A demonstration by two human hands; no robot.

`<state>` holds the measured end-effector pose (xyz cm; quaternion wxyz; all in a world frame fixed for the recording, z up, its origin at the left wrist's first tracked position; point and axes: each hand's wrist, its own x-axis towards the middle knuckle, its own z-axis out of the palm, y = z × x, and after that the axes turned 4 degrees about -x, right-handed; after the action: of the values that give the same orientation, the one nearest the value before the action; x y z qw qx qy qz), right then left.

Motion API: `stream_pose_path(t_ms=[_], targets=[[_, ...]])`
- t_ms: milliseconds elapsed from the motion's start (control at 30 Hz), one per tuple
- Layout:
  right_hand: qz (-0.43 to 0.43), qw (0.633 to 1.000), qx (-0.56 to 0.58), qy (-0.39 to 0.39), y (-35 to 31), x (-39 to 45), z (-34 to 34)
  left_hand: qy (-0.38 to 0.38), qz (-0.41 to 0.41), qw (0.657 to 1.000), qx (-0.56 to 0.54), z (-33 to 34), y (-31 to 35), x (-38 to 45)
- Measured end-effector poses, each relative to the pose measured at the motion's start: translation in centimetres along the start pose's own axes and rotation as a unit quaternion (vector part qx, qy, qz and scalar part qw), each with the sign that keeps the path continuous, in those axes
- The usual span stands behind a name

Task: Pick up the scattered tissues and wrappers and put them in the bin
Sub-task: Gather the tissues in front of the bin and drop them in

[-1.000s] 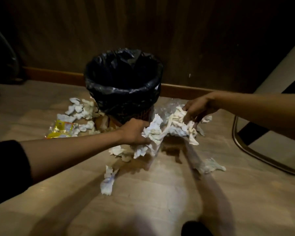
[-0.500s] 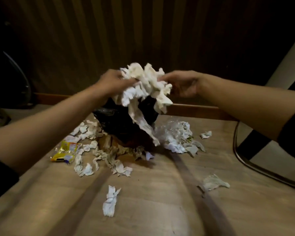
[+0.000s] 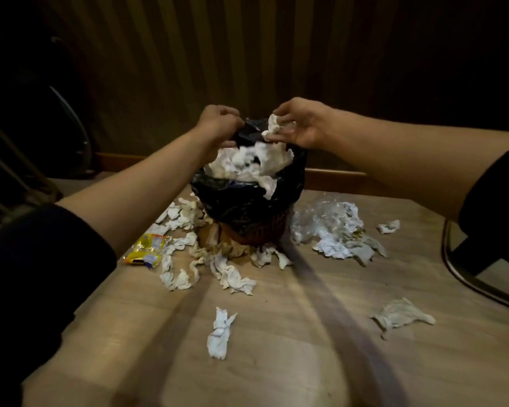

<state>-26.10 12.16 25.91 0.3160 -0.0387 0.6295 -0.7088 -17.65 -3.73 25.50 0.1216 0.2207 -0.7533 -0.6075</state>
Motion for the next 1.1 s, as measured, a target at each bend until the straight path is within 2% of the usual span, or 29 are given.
stream_pose_path(t_ms=[167, 300, 433, 500, 567, 700, 767, 867, 1000, 1033, 1100], targets=[[0.016, 1.0, 0.002, 0.014, 0.3, -1.1, -3.2, -0.062, 0.04, 0.997, 0.0, 1.2, -0.9, -1.0], [0.022, 0.996, -0.059, 0.059, 1.3, -1.5, -7.4, -0.166, 0.084, 0.979, 0.078, 4.0, -0.8, -3.0], [0.054, 0.982, -0.132, 0.121, 3.2, -2.2, -12.6, -0.262, 0.103, 0.945, 0.164, 8.7, -1.8, -4.5], [0.076, 0.968, -0.181, 0.158, 4.3, -2.8, -15.2, -0.295, 0.108, 0.93, 0.191, 11.2, -3.2, -4.7], [0.11, 0.952, -0.237, 0.157, 5.5, -2.1, -17.7, -0.305, 0.094, 0.926, 0.203, 13.8, -5.3, -4.3], [0.155, 0.884, -0.424, 0.12, 8.8, 1.0, -22.0, -0.309, 0.046, 0.916, 0.251, 18.7, -10.5, -2.9], [0.158, 0.847, -0.501, 0.081, 10.8, 2.1, -23.6, -0.303, 0.083, 0.884, 0.347, 20.3, -12.7, -1.9], [0.156, 0.785, -0.598, 0.026, 13.9, 4.1, -25.9, -0.285, 0.152, 0.816, 0.478, 22.0, -15.5, -0.1], [0.113, 0.688, -0.717, -0.012, 17.3, 7.0, -28.0, -0.289, 0.15, 0.778, 0.538, 24.7, -19.2, 1.4], [0.096, 0.676, -0.73, -0.024, 18.0, 7.7, -28.4, -0.288, 0.144, 0.772, 0.547, 25.3, -20.1, 1.6], [0.083, 0.684, -0.723, -0.049, 19.0, 9.1, -28.7, -0.292, 0.118, 0.773, 0.551, 26.3, -21.9, 1.9]])
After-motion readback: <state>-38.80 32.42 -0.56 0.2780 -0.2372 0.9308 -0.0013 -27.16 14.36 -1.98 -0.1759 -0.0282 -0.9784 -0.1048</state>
